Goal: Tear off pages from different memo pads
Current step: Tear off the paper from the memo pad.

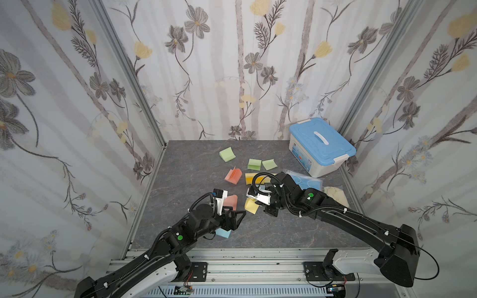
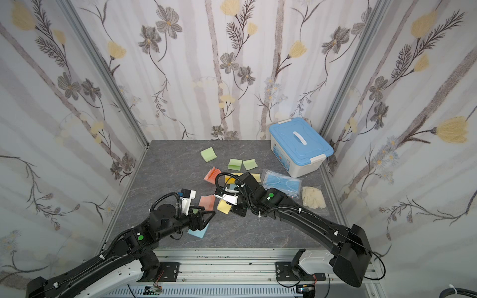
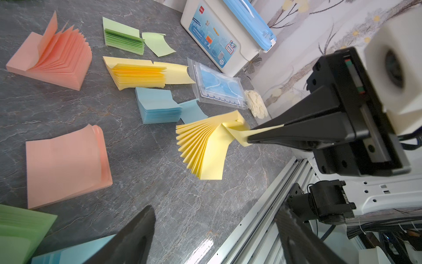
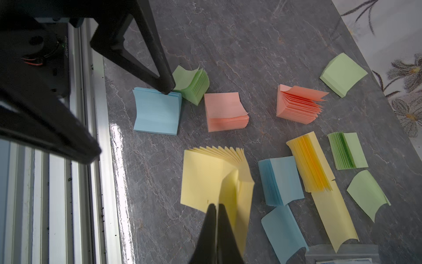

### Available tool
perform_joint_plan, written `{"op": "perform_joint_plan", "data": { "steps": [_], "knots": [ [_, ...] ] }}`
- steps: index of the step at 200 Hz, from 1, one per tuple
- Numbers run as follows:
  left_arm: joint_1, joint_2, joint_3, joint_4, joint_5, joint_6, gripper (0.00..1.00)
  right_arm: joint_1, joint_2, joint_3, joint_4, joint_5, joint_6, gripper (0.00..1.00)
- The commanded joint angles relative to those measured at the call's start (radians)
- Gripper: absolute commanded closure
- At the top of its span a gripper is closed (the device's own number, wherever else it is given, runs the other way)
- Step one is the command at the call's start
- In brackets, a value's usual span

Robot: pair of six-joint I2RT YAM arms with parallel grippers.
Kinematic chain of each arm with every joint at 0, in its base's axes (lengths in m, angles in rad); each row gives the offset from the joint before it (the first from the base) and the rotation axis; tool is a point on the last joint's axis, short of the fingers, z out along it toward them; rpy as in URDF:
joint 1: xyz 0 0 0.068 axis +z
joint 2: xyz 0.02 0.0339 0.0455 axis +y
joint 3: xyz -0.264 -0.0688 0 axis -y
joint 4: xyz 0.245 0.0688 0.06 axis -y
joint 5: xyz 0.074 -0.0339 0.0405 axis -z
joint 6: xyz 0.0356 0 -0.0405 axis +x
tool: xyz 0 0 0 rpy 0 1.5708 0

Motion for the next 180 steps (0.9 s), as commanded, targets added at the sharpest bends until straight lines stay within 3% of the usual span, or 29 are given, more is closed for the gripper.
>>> {"op": "perform_joint_plan", "data": {
  "steps": [1,131,151,180],
  "knots": [
    [0.001,-0.020,-0.012,0.057,0.039,0.018,0.13,0.006,-0.018,-0.010,0.036,-0.100,-0.049,1.00],
    [-0.007,0.081,-0.013,0.166,0.145,-0.002,0.13,0.018,-0.119,-0.061,0.030,-0.375,-0.073,1.00],
    [-0.016,0.091,-0.023,0.205,0.180,-0.001,0.18,0.017,-0.132,-0.070,0.030,-0.363,-0.073,1.00],
    [-0.032,0.100,-0.039,0.249,0.211,0.002,0.34,0.017,-0.151,-0.076,0.030,-0.352,-0.074,1.00]
  ]
}}
